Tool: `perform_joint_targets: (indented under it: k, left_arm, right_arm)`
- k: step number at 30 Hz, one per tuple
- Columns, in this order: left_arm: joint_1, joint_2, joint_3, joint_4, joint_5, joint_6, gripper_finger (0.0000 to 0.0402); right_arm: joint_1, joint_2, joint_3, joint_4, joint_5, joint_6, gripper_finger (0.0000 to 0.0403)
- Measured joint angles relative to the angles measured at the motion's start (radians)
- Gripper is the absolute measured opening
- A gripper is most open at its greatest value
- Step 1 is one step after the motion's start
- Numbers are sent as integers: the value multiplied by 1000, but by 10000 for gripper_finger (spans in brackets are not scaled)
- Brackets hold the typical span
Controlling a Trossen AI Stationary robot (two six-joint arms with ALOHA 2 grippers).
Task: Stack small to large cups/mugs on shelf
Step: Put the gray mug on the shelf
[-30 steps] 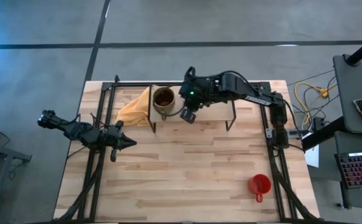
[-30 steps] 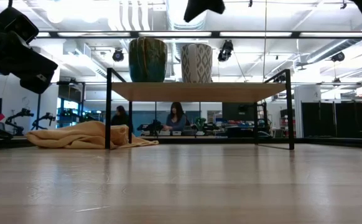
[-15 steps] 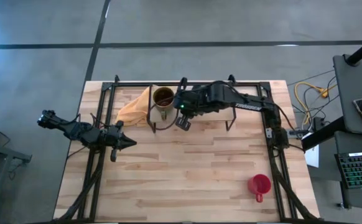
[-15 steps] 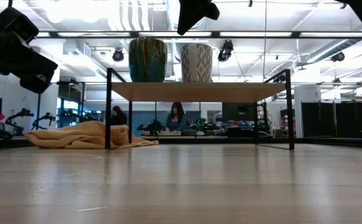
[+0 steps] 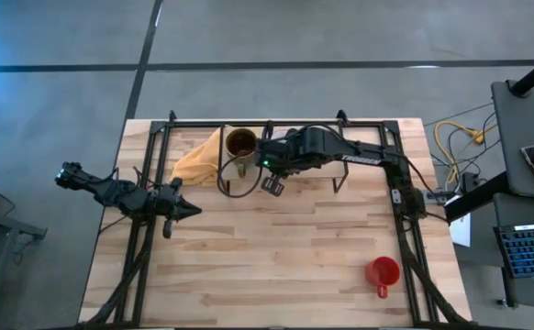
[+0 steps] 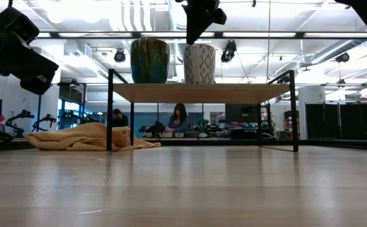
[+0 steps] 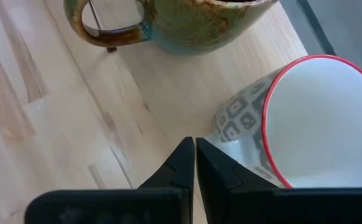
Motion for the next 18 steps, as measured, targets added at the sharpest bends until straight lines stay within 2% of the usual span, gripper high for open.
perform_joint_targets:
  k: [11,18]
  left_arm:
    - [0,0,0,0,0,0,0]
    - [0,0,0,0,0,0,0]
  right_arm:
    - [3,-2,0,22,0,-2,8]
    - [-1,-1,0,26,38,-71,8]
